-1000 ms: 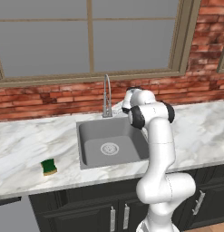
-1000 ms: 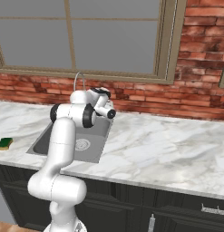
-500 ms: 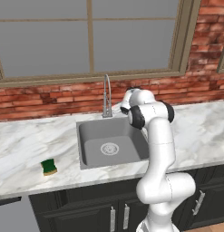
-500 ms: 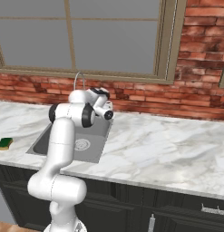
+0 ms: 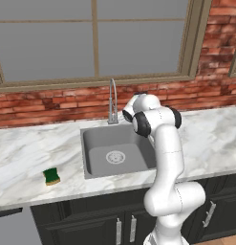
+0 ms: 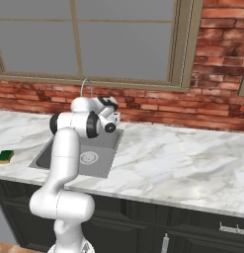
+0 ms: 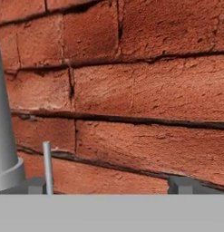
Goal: Soak the sponge with water for a few seconds and then drop it inside the sink.
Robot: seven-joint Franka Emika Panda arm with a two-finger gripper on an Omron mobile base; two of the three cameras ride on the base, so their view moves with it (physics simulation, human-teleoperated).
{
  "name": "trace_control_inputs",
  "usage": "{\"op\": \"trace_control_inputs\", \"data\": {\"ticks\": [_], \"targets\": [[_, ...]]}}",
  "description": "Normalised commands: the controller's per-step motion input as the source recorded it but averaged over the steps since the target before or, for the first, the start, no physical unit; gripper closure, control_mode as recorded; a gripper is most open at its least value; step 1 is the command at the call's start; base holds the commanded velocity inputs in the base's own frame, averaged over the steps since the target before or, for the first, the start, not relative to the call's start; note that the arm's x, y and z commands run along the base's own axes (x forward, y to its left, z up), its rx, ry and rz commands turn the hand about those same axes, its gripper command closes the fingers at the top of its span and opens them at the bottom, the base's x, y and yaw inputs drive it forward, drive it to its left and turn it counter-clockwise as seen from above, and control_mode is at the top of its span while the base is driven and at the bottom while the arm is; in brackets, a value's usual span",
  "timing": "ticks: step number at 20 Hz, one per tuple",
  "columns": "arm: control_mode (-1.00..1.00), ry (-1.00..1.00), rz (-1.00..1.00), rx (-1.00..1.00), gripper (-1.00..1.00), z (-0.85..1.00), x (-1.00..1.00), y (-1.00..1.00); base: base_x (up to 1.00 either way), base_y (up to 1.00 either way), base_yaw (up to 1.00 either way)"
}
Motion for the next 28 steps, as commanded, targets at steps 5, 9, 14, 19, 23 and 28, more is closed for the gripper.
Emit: {"op": "trace_control_inputs", "data": {"ticks": [5, 9, 14, 19, 23, 28], "targets": [[-1.0, 0.0, -0.11, 0.0, -1.0, -0.28, 0.21, -0.07, 0.0, 0.0, 0.0], [-1.0, 0.0, -0.08, 0.0, -1.0, -0.27, 0.26, -0.1, 0.0, 0.0, 0.0], [-1.0, 0.0, -0.05, 0.0, -1.0, -0.31, 0.25, -0.24, 0.0, 0.0, 0.0], [-1.0, 0.0, -0.01, 0.0, -1.0, -0.21, 0.26, -0.21, 0.0, 0.0, 0.0], [-1.0, 0.0, 0.0, 0.0, -1.0, -0.08, 0.25, -0.09, 0.0, 0.0, 0.0], [-1.0, 0.0, 0.0, 0.0, -1.0, -0.18, 0.26, -0.15, 0.0, 0.0, 0.0]]}}
